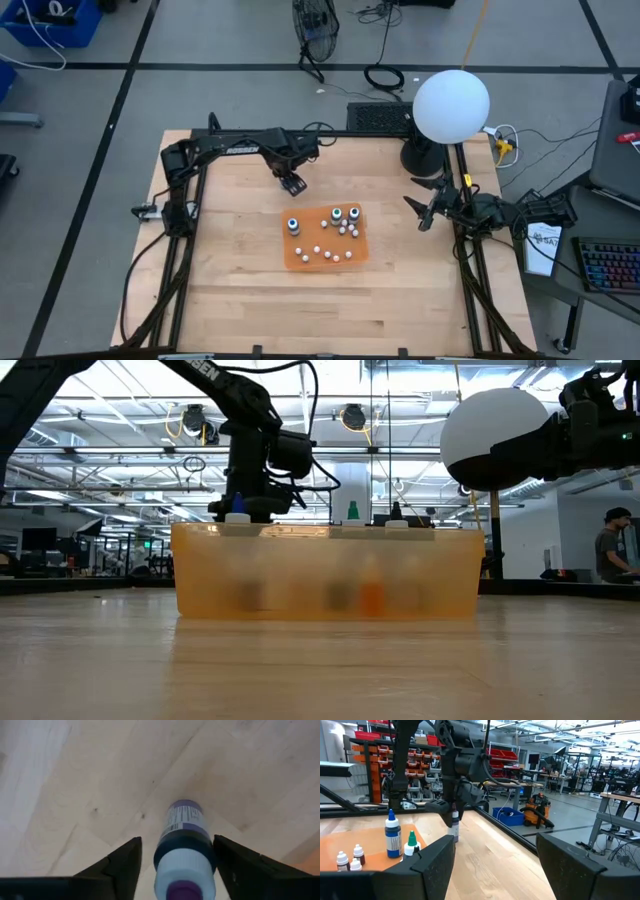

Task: Pick & Place food coloring
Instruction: Put the big purple food coloring bottle into the orange bin

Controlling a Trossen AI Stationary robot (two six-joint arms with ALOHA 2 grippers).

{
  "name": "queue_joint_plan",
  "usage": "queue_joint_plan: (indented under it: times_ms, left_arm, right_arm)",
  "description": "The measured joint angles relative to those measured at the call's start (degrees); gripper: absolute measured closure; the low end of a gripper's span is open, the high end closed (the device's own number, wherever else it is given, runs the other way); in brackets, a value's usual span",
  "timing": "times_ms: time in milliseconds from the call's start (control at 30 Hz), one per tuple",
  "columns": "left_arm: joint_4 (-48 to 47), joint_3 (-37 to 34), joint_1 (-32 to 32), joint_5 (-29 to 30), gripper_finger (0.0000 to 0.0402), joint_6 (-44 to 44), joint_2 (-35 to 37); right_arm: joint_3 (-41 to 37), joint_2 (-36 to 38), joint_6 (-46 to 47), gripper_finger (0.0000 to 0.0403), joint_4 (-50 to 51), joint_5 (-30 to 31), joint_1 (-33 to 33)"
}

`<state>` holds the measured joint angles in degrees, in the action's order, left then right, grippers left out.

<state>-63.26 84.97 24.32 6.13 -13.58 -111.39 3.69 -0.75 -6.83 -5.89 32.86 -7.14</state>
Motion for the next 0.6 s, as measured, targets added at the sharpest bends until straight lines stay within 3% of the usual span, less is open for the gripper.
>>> queue_joint_plan:
  times_ms: [200, 400, 600]
  left_arm:
    - [-1.4, 0.0, 0.0, 0.1, 0.0258, 0.3, 0.1]
    - [-6.6, 1.1, -0.3, 0.0, 0.0258, 1.2, 1.0]
    - [-12.6, 7.8, -2.9, -0.1, 0.0258, -0.1, 6.1]
  right_arm:
    - [-0.1, 0.0, 0.0, 0.014, 0.0, 0.0, 0.0]
    - [-0.1, 0.0, 0.1, 0.014, 0.0, 0.0, 0.0]
    - [-0.1, 0.0, 0.1, 0.014, 0.0, 0.0, 0.0]
